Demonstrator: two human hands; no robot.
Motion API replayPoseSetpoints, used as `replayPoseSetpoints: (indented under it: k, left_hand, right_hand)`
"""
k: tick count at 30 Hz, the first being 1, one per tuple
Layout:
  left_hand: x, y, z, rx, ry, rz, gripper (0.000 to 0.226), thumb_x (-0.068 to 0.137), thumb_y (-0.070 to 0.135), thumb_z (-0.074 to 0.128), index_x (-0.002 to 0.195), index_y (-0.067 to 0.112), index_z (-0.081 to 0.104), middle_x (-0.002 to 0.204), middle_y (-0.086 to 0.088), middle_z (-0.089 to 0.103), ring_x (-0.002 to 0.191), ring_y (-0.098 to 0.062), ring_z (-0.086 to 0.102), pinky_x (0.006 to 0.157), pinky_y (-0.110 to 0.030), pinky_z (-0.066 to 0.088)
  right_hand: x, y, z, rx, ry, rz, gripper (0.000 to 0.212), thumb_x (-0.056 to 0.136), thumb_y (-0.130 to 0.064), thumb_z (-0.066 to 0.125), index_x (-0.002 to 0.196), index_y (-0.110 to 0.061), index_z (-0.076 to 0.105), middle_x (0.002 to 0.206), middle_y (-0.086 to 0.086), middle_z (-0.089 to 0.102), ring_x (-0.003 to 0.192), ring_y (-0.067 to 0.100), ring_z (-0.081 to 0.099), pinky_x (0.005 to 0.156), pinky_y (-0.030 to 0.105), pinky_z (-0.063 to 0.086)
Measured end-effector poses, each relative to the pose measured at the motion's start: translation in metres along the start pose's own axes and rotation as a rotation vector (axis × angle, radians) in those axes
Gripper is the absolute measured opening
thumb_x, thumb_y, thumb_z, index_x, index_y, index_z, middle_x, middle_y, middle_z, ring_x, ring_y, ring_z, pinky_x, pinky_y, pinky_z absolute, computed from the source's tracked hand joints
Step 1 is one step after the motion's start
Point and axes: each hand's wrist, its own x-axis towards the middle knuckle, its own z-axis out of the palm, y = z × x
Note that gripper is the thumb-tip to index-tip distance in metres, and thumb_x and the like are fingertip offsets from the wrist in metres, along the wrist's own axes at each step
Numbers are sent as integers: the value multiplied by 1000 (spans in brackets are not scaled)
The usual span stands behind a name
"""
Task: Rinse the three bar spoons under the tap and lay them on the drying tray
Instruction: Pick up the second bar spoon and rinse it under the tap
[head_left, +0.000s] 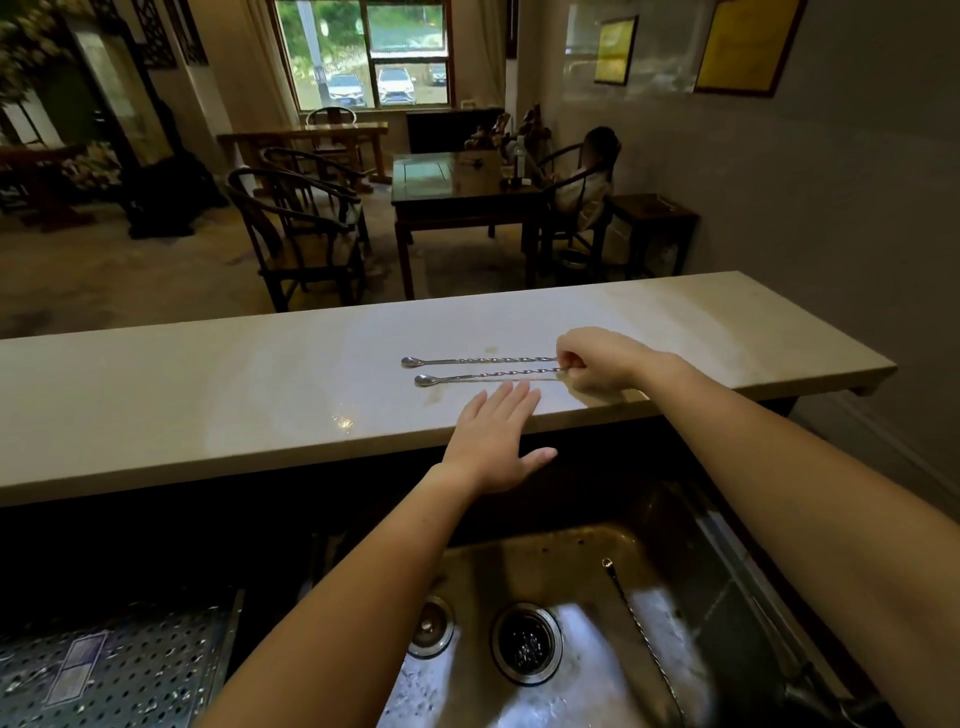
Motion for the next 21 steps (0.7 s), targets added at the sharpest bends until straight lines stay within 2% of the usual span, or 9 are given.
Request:
replayPoseSetpoints:
  k: [3,8,11,13,14,15,16,19,21]
  left_hand:
    - [1,0,2,1,13,5,76,89,58,39,150,22,11,160,3,6,147,-14,0,118,-37,-1]
    - [-1,-2,6,0,77,13,73,89,59,37,149,23,17,160,4,11,147,-12,5,118,-34,2]
    - [-3,3,6,-119,173,-6,61,92,52,39,144,20,33,154,1,31,144,-14,22,117,-34,14]
    - [-3,13,1,-321,271,-76,45,94,42,42,130,16,51,129,-3,59,122,-18,51,105,-38,37]
    - [-3,22,-3,-473,322,-129,35,95,38,42,118,16,57,107,-2,66,101,-15,60,88,-37,45]
    - [-1,33,-7,-638,360,-183,29,96,36,40,109,17,58,90,1,65,83,-11,60,75,-34,45]
    - [2,46,-9,-791,374,-233,29,97,34,37,108,16,58,87,2,64,78,-9,58,71,-32,45]
    - [18,93,-6,-1311,289,-313,35,100,27,34,130,14,45,106,-6,64,91,-17,64,78,-32,55]
    - [26,126,6,-1523,197,-324,33,99,16,38,131,12,43,102,-10,62,80,-18,65,67,-28,56]
  right_hand:
    - [-22,6,4,195,130,8,10,86,-10,56,82,-19,55,95,5,58,83,19,54,71,23,43]
    - [-73,12,20,328,264,71,7,86,-9,56,83,-15,57,90,0,54,77,13,53,66,18,42]
    - [-114,11,34,422,397,159,13,85,-5,57,79,-16,55,81,-5,49,69,6,48,60,12,36]
    - [-146,7,49,486,488,222,18,82,-1,60,75,-17,54,75,-10,46,65,1,46,57,9,37]
    - [-162,6,58,524,526,256,21,80,2,61,74,-17,55,73,-11,45,64,0,46,58,6,38]
    - [-178,4,68,564,555,300,22,78,4,63,73,-16,56,72,-10,46,62,0,46,59,2,38]
    - [-194,3,78,600,573,353,21,77,6,64,72,-14,58,72,-7,49,60,0,47,59,0,38]
    - [-235,3,113,705,619,508,12,76,7,66,74,-4,64,70,1,55,56,3,49,57,2,39]
    - [-258,5,134,751,632,611,16,76,6,67,72,-8,62,65,-2,53,55,3,49,56,4,39]
